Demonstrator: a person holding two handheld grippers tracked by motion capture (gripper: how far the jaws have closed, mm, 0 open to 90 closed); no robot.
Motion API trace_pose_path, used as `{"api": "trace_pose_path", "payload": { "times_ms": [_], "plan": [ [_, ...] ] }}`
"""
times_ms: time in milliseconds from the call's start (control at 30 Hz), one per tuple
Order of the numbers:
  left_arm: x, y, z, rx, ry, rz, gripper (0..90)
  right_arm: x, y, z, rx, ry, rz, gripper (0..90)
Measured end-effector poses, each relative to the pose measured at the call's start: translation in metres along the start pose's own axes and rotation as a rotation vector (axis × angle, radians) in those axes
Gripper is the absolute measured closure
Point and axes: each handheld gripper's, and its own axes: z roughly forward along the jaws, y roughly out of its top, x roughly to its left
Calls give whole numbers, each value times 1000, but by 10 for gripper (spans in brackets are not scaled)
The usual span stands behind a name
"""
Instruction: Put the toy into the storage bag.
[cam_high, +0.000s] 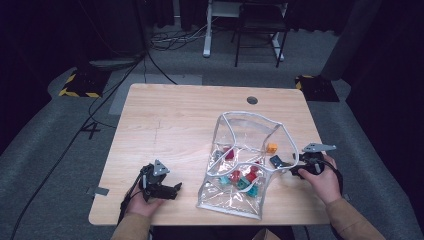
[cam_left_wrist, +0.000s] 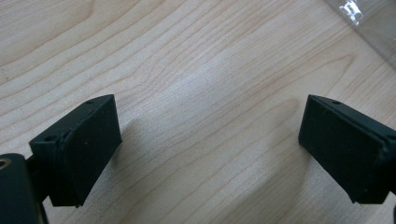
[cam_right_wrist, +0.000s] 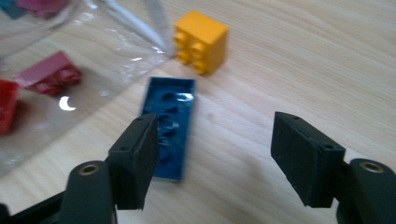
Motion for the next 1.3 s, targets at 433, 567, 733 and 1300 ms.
{"api": "trace_pose_path", "payload": {
  "times_ms": [433, 567, 733, 1300],
  "plan": [
    [0, 0, 0, 0, 0, 0, 57, 18, 2, 20, 31, 17, -93, 593],
    [0, 0, 0, 0, 0, 0, 57, 19, 3, 15, 28, 16, -100, 594],
    [0, 0, 0, 0, 0, 0, 57, 18, 9, -1, 1, 24, -79, 594],
    [0, 0, 0, 0, 0, 0, 58, 16, 39, -58, -101, 33, -43, 594]
  ]
}}
